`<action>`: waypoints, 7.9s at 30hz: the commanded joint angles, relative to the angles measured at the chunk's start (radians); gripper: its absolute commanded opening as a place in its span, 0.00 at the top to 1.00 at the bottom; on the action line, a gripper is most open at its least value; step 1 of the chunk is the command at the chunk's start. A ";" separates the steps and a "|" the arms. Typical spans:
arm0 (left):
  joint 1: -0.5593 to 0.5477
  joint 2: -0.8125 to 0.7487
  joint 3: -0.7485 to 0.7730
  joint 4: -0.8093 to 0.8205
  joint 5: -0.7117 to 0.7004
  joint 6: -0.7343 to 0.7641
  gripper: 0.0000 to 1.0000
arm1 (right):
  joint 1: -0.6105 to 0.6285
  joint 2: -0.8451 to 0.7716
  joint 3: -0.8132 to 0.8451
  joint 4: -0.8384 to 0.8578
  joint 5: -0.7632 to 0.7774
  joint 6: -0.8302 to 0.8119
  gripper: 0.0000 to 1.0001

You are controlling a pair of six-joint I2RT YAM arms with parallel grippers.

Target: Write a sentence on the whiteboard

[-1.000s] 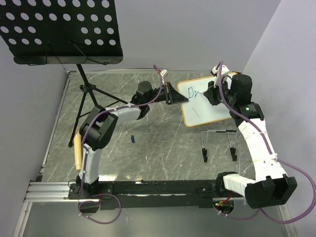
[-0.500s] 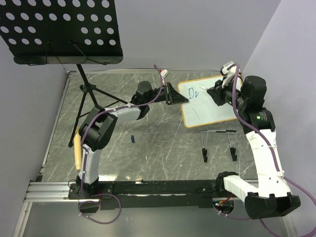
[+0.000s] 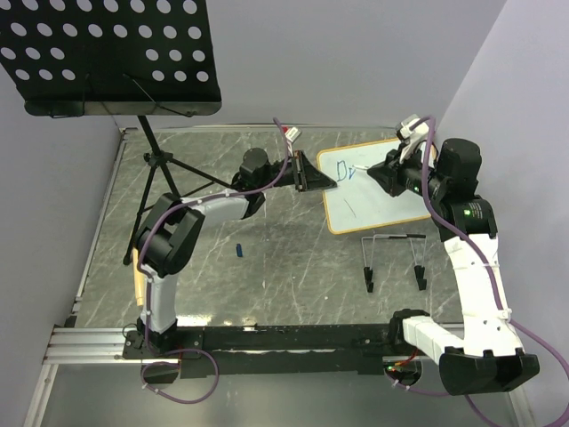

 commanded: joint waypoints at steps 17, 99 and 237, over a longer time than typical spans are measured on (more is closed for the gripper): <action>-0.001 -0.139 -0.022 0.113 -0.022 0.001 0.99 | -0.023 0.010 0.042 0.010 -0.068 0.001 1.00; -0.007 -0.088 0.039 0.140 -0.034 -0.037 0.99 | -0.017 0.120 0.028 -0.065 0.035 -0.039 1.00; 0.027 -0.119 -0.027 0.172 0.001 -0.042 0.99 | -0.190 0.034 0.025 0.056 -0.106 0.059 1.00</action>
